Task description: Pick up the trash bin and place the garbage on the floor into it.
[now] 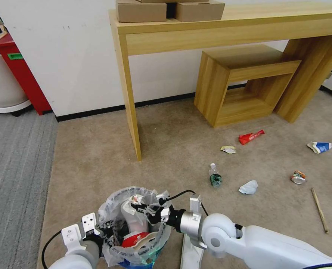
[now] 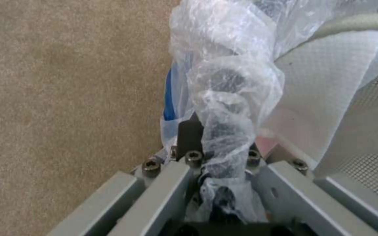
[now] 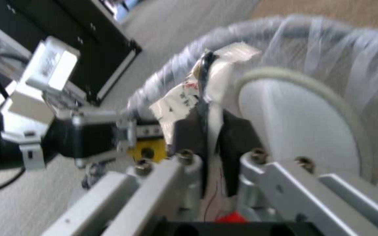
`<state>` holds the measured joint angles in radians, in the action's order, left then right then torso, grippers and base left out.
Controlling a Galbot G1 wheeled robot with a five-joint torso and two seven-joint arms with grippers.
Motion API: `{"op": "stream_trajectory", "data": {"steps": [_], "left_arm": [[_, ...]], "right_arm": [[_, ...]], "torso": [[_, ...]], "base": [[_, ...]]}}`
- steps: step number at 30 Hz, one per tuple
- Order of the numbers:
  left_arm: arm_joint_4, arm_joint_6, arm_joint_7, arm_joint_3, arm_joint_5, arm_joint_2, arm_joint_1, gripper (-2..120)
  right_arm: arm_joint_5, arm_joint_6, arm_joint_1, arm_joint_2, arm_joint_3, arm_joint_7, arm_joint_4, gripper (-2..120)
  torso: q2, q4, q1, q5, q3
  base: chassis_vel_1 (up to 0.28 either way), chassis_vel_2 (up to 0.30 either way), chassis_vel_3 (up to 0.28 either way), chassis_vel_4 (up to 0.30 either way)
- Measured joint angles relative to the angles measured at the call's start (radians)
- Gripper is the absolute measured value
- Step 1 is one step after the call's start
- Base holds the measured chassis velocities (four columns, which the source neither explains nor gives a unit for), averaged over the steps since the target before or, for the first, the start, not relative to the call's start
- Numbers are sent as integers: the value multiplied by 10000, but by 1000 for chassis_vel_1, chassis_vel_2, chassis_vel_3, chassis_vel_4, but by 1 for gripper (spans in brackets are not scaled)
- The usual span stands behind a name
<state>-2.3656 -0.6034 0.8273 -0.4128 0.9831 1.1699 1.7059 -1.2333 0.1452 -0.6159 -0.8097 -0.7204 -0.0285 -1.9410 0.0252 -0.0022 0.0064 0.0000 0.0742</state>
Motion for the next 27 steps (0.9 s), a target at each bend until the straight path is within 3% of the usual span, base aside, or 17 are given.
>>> {"op": "stream_trajectory", "data": {"steps": [6,12,16,18,22,24,25,27], "left_arm": [[52,0,49,34,-52,5,-12,0],[74,0,66,65,-56,-6,-14,0],[74,0,77,42,-4,-82,-26,0],[75,-1,78,34,28,-101,-30,0],[73,-4,79,5,125,-173,-47,0],[73,-6,76,1,193,-237,-73,0],[73,-6,76,1,193,-237,-73,0],[74,-6,75,20,232,-288,-91,0]], "right_arm": [[-407,502,272,-156,22,143,-81,35],[-433,525,413,-315,3,285,-42,55],[-372,476,522,-485,-1,356,46,76],[-322,446,528,-527,87,371,52,79],[-278,418,493,-636,899,641,-8,92],[-297,644,370,-732,2149,1051,-135,99],[-297,644,370,-732,2149,1051,-135,99],[-435,1334,182,-789,3399,1967,-473,100]], "torso": [[0,0,0,0,0],[0,0,0,0,0],[0,0,0,0,0],[0,0,0,1,0],[0,0,0,1,0],[0,1,0,0,0],[0,1,0,0,0],[-1,1,0,2,0]], "base": [[0,0,0,0],[0,0,0,0],[0,0,0,0],[0,0,0,0],[0,0,0,0],[0,0,0,0],[0,0,0,0],[0,0,0,0]]}}
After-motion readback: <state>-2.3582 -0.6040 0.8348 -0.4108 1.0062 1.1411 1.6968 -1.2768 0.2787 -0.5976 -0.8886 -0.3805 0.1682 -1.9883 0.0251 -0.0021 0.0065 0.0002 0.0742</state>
